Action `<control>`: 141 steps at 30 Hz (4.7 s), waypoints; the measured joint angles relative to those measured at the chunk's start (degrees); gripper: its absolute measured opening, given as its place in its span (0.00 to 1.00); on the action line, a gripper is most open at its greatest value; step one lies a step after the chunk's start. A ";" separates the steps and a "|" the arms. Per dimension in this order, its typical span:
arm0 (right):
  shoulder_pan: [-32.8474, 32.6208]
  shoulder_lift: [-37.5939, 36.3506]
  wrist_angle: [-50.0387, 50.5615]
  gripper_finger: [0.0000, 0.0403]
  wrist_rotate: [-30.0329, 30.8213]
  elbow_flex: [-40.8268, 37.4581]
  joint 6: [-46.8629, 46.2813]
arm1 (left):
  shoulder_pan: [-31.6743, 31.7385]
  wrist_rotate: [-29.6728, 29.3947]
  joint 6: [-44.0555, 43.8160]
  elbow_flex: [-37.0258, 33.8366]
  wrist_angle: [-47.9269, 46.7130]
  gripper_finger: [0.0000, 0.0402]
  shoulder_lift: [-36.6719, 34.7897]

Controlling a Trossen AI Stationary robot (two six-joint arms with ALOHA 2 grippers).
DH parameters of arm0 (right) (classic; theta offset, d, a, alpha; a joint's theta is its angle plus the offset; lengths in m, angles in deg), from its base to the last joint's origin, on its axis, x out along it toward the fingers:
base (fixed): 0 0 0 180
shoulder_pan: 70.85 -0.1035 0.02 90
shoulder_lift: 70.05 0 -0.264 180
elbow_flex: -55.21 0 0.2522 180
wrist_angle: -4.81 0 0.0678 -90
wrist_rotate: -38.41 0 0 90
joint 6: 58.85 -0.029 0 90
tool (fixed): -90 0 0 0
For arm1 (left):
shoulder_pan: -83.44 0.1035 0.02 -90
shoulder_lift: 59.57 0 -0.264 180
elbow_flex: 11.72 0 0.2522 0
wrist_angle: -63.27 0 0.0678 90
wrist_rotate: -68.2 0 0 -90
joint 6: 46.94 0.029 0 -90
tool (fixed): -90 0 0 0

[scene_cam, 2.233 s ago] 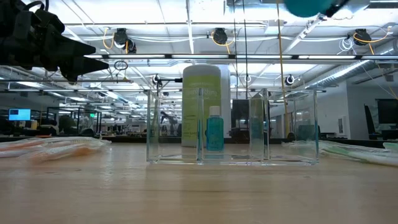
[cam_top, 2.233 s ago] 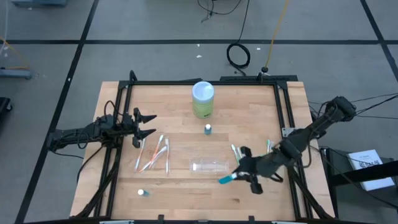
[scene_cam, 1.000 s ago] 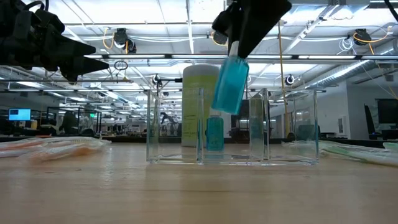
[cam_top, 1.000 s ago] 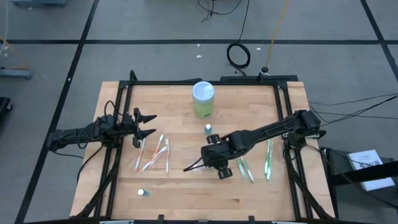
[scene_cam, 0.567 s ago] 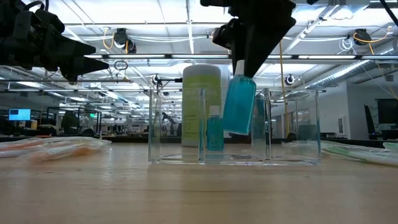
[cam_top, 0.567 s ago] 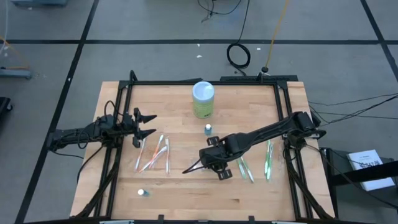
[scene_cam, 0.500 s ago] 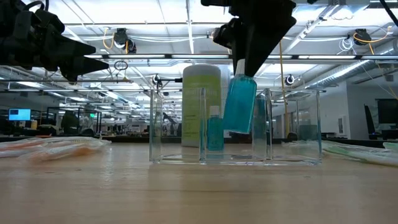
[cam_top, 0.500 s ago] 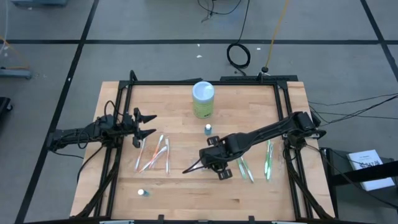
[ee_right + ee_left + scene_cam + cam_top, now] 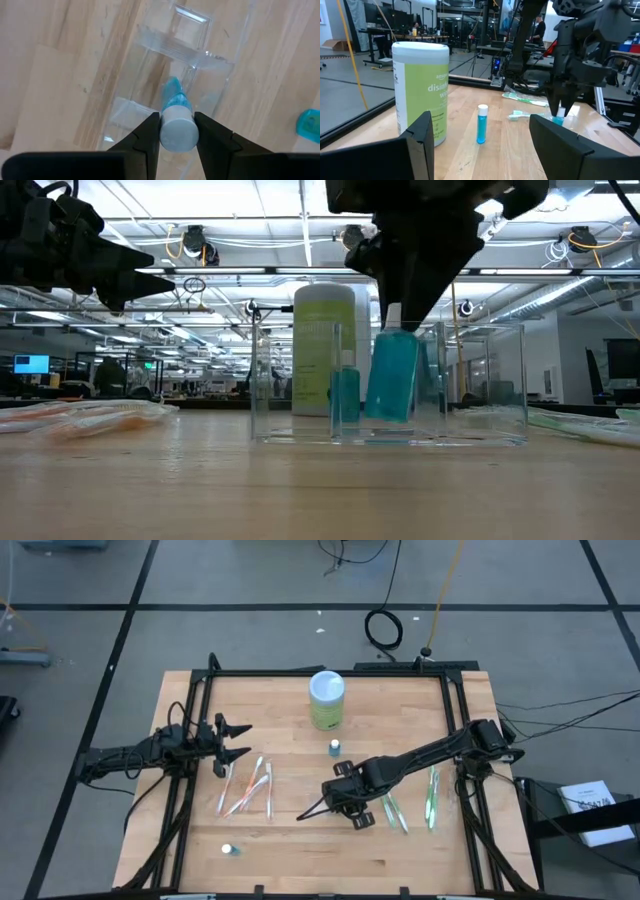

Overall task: Pick & Place toothbrushing station
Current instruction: Put the mouthwash into the middle center of the transparent organizer

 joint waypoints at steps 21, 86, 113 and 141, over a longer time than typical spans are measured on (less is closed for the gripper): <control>-0.02 -0.09 -2.25 0.49 -0.14 -2.31 -0.15 | 0.01 0.00 0.00 0.00 -0.01 0.58 0.00; 19.74 -86.79 -78.33 0.52 8.85 -87.25 -6.05 | 0.02 0.00 -8.42 -0.02 10.82 0.58 0.00; 32.63 -88.22 -75.55 0.52 -1.76 -85.07 -4.28 | -17.34 -6.93 -16.86 15.78 4.88 0.58 28.49; 39.79 -88.03 -86.99 0.52 -5.94 -84.97 -1.91 | -57.77 4.47 -79.61 67.76 -57.27 0.58 86.10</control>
